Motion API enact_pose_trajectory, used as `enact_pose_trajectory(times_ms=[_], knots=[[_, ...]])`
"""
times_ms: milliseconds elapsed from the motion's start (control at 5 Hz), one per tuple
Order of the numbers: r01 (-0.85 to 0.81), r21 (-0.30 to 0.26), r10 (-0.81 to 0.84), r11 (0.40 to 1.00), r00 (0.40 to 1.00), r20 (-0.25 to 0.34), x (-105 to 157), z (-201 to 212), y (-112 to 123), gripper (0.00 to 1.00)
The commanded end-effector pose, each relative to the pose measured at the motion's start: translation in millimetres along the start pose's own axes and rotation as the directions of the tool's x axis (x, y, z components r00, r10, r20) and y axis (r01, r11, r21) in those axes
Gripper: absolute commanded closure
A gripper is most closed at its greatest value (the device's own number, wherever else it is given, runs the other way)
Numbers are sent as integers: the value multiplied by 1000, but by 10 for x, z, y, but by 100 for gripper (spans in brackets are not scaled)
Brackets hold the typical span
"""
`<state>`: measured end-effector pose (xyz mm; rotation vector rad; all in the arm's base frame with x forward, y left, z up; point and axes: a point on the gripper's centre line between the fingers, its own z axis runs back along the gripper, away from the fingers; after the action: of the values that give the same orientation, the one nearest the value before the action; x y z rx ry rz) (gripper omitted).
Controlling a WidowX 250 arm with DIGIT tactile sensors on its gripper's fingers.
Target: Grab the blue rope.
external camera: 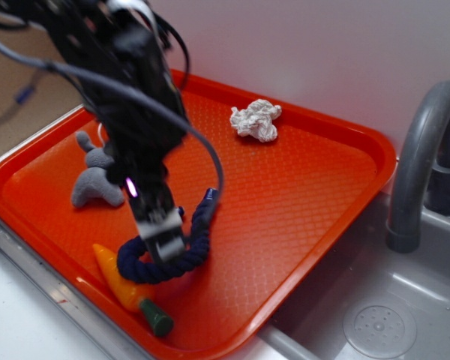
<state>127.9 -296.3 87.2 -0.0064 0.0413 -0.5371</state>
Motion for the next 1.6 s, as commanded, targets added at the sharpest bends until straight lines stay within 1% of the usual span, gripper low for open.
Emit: enact_pose_trajectory(times_ms=[0,200,400,600,800,1000,1200,1400], knots=[[77,-30,-78,997,996,-33,-79,-243,-297,0],[78,-29,-80,997,994,-73,-83,-366,-356,0],[84,6,-83,996,994,-65,-97,-326,-376,100],[28,29,-28,999,999,-16,-76,-142,-302,100],[-129,20,127,991,990,56,-12,241,60,100],[-248,-114,263,962,955,137,-33,716,641,100],[-255,-169,289,952,931,223,-205,884,1038,100],[-368,-113,385,923,880,280,-460,1159,1439,100]])
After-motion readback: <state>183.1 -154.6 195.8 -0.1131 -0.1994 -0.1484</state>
